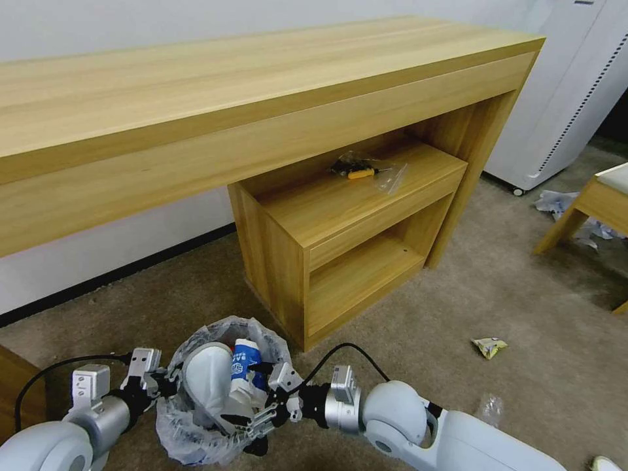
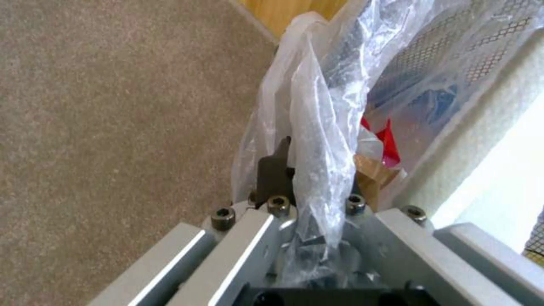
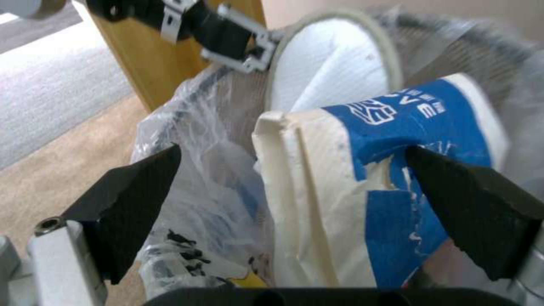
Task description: Pick up the trash bin and place the garbage on the floor into it.
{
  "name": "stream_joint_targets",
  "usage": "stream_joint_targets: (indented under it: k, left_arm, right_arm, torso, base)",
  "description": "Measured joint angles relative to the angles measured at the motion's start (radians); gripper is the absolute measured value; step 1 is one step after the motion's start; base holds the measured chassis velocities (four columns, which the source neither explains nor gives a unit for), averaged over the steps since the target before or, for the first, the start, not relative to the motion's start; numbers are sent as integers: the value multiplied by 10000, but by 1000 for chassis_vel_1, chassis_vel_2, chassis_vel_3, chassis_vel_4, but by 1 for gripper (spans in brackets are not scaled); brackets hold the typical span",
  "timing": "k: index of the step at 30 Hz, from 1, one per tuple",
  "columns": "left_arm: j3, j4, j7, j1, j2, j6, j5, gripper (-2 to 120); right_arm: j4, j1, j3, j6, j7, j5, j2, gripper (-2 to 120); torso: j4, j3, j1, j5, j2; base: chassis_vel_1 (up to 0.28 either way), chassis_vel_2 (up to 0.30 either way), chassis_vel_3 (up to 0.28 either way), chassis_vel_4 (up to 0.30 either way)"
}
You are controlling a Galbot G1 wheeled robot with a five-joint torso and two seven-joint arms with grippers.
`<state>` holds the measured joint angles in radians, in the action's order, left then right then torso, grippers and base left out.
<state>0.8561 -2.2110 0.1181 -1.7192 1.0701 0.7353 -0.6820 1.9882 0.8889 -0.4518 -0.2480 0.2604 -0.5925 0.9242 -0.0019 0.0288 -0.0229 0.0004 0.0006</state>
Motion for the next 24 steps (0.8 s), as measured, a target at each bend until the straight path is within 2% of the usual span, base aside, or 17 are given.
stream_joint_targets:
  k: [13,24]
  left_arm:
    - [-46,2,0,44,-5,0,20,0]
    - [-88,-106,-4,33,-9,0,52,0]
  right_arm:
    - [804,699,724,-27,-66,49,-486,100]
    - [218,428,343,-210,-453,-124,-86,100]
  torso:
    - [-1,0,0,-1,0]
    - [1,0,0,0,0]
  base:
    - [0,0,0,0]
    - [0,0,0,0]
